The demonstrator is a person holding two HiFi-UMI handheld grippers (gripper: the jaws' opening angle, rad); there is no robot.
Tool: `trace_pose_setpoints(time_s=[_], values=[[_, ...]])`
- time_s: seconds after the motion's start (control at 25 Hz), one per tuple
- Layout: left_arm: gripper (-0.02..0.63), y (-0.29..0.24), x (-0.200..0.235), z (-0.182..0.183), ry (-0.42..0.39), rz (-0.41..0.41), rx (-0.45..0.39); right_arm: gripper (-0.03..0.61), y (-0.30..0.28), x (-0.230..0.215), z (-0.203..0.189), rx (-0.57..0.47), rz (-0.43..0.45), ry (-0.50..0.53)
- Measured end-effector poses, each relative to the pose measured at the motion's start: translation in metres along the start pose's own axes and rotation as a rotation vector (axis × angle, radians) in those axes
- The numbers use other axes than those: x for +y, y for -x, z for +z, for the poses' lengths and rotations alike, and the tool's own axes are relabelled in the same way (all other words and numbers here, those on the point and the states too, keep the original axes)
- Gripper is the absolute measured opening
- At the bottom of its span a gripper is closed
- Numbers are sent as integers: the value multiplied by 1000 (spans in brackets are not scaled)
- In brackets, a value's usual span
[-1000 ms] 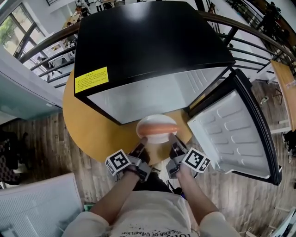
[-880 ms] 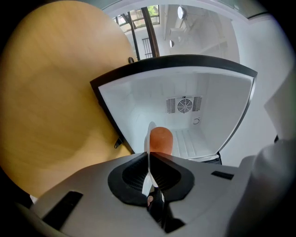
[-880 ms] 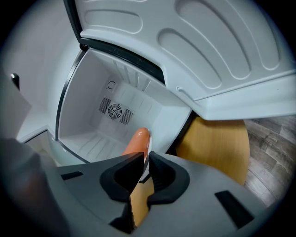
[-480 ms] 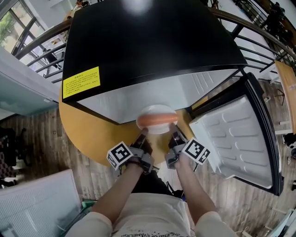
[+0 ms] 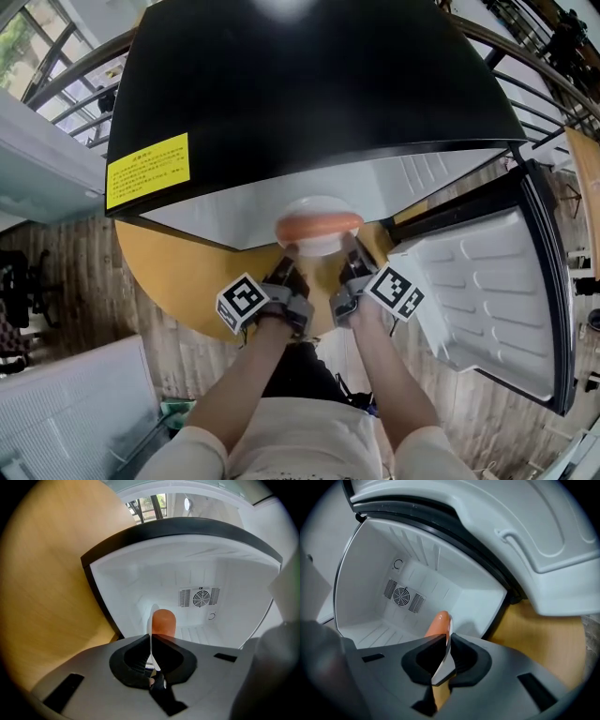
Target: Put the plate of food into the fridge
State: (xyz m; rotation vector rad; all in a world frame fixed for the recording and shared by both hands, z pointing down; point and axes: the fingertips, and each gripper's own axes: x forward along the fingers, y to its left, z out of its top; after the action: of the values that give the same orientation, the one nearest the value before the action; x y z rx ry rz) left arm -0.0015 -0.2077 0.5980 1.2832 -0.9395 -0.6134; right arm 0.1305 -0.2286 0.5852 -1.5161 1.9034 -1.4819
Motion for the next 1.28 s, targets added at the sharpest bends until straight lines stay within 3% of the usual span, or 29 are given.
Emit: trace_pose_setpoints(time_s=[0.4,1.28], values=[[32,-26,11,19,-7,21,-63,48,-38,-11,8,-17,-30,9],[32,-56,30,40,1,61,-113,49,-79,-28,11,-2,-72,29]])
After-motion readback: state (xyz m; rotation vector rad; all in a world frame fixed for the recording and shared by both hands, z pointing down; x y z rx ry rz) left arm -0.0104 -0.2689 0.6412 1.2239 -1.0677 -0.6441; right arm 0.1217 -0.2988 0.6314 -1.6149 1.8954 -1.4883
